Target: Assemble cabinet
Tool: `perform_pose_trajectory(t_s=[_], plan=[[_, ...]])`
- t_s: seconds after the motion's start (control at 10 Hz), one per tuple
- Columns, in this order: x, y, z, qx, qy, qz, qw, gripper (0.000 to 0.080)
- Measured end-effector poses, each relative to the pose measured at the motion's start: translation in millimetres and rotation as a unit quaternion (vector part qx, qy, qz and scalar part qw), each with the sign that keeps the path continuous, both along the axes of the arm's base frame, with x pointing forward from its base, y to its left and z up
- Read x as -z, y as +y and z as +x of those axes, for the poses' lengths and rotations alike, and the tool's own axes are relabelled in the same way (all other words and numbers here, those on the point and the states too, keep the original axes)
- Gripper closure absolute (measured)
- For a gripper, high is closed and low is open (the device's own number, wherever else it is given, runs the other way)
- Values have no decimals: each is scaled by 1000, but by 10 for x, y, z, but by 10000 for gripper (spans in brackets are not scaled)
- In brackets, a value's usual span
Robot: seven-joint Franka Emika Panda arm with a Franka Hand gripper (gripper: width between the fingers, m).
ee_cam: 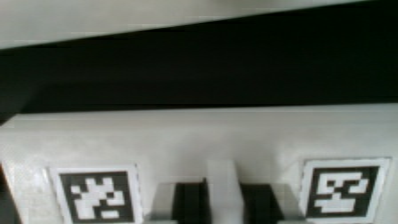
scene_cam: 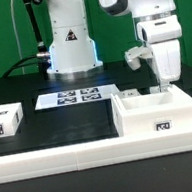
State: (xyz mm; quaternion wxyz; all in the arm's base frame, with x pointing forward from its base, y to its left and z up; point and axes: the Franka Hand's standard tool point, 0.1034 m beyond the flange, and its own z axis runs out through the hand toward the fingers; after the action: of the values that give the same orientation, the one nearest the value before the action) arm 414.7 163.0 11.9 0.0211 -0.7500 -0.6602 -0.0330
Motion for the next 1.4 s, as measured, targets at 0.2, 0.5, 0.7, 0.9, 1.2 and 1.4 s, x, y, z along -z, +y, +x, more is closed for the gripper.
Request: perform_pose_trajectory(t_s=[0.2, 0.5, 0.7, 0.9, 1.2, 1.4], plan=[[-10, -2, 2, 0, 0, 0, 1000, 731], [-257, -35, 71, -2, -10, -9, 1000, 731], [-409, -121, 134, -8, -16, -16, 1000, 731], [-441, -303, 201, -13, -17, -20, 1000, 731], [-435, -342, 209, -8, -14, -21, 1000, 730], [-431, -370, 239, -5, -15, -21, 1000, 730]])
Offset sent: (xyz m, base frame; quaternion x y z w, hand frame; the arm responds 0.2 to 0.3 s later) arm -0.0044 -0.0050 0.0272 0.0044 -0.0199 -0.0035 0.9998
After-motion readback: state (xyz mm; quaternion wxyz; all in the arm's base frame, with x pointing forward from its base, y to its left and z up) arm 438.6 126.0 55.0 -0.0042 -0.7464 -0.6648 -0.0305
